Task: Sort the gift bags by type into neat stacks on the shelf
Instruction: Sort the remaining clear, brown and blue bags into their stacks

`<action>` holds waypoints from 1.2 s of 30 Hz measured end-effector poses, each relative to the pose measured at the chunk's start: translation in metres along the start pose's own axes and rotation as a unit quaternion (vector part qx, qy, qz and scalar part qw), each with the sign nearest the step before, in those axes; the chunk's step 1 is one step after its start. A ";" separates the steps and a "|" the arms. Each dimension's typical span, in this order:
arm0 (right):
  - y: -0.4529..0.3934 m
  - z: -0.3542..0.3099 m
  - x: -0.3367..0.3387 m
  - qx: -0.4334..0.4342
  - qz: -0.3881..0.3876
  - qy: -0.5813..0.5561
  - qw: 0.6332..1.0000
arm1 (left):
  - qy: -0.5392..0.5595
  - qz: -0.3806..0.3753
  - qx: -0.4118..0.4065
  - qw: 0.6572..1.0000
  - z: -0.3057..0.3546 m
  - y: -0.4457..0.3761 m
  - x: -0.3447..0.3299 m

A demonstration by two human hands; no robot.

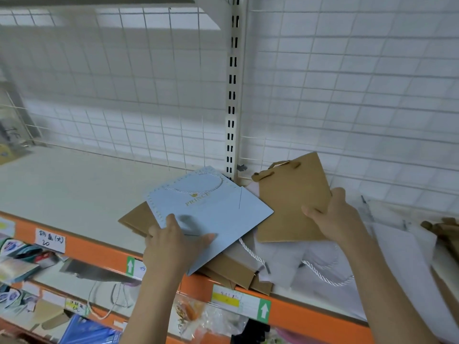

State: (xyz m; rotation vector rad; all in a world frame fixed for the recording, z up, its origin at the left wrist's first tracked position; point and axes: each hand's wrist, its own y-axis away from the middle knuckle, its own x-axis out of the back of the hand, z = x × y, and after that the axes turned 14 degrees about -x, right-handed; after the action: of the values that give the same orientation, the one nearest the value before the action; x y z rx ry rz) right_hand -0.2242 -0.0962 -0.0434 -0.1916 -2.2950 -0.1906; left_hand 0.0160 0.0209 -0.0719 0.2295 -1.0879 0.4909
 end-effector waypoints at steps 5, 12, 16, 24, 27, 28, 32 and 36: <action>0.014 0.012 -0.008 -0.008 0.019 -0.058 0.998 | 0.202 0.047 0.012 0.978 -0.003 -0.001 0.002; 0.025 0.021 -0.005 0.015 0.049 -0.143 0.988 | 0.401 0.152 0.029 0.903 -0.006 -0.002 -0.002; 0.031 0.027 0.003 0.021 0.061 -0.173 0.983 | 0.513 0.201 0.030 0.834 -0.003 0.005 0.000; 0.040 0.059 0.041 -0.009 0.127 -0.222 0.967 | 0.638 0.234 -0.017 0.734 0.041 0.017 0.000; 0.040 0.083 0.068 -0.023 0.166 -0.216 0.962 | 0.646 0.219 -0.038 0.730 0.066 0.021 -0.005; 0.041 0.092 0.077 -0.028 0.183 -0.215 0.959 | 0.650 0.207 -0.037 0.730 0.076 0.022 -0.008; 0.044 0.136 0.119 -0.086 0.226 -0.223 0.944 | 0.618 0.149 -0.063 0.769 0.116 0.036 -0.029; 0.031 0.196 0.165 -0.162 0.271 -0.198 0.928 | 0.593 0.134 -0.051 0.792 0.159 0.049 -0.058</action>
State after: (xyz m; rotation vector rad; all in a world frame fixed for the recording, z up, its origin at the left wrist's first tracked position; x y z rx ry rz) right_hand -0.4694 -0.0147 -0.0481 -1.1072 -2.4853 -0.2591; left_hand -0.1556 -0.0178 -0.0543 -0.3314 0.1136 0.6768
